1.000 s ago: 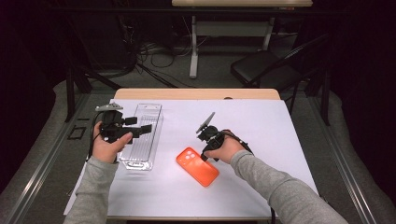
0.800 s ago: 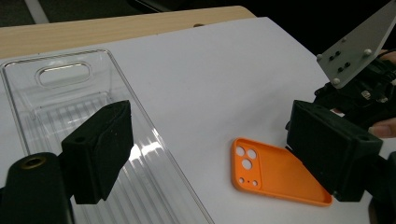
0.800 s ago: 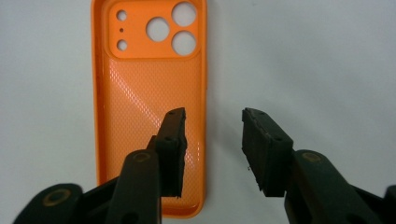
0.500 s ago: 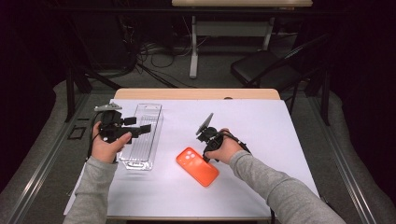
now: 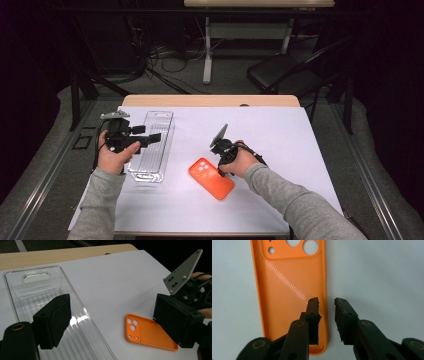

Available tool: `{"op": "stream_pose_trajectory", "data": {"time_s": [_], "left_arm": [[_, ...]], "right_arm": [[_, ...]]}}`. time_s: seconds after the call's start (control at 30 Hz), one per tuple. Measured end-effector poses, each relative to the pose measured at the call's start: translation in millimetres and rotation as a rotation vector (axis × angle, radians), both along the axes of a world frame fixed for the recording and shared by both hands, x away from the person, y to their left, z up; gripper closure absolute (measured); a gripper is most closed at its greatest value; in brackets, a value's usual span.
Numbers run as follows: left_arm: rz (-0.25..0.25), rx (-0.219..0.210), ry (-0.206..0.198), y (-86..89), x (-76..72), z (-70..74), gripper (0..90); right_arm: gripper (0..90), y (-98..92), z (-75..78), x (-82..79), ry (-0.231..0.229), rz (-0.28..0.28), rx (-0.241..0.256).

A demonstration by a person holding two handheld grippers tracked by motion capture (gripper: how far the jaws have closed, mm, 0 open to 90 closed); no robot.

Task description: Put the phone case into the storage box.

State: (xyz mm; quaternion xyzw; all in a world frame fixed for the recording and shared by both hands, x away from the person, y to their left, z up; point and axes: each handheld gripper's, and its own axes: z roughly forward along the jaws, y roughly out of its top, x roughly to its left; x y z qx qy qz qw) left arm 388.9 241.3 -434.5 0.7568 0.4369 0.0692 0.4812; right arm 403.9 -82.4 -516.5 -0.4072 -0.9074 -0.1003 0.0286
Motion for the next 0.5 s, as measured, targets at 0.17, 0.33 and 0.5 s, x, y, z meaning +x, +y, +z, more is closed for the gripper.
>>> {"op": "stream_pose_trajectory", "data": {"time_s": [0.17, 0.33, 0.5], "left_arm": [[-0.005, 0.004, 0.002, -0.1, 0.3, -0.2, 15.1], [0.0, 0.001, 0.003, 0.5, 0.5, -0.3, 15.1], [0.001, 0.001, 0.004, 1.0, 0.6, -0.5, 15.1]], "right_arm": [[76.9, 0.7, -3.3, -0.4, 0.021, -0.009, -0.005], [78.7, 0.9, -6.3, -0.4, 0.028, -0.004, -0.008], [79.9, 1.1, -6.6, -0.1, 0.046, 0.002, -0.029]]}}
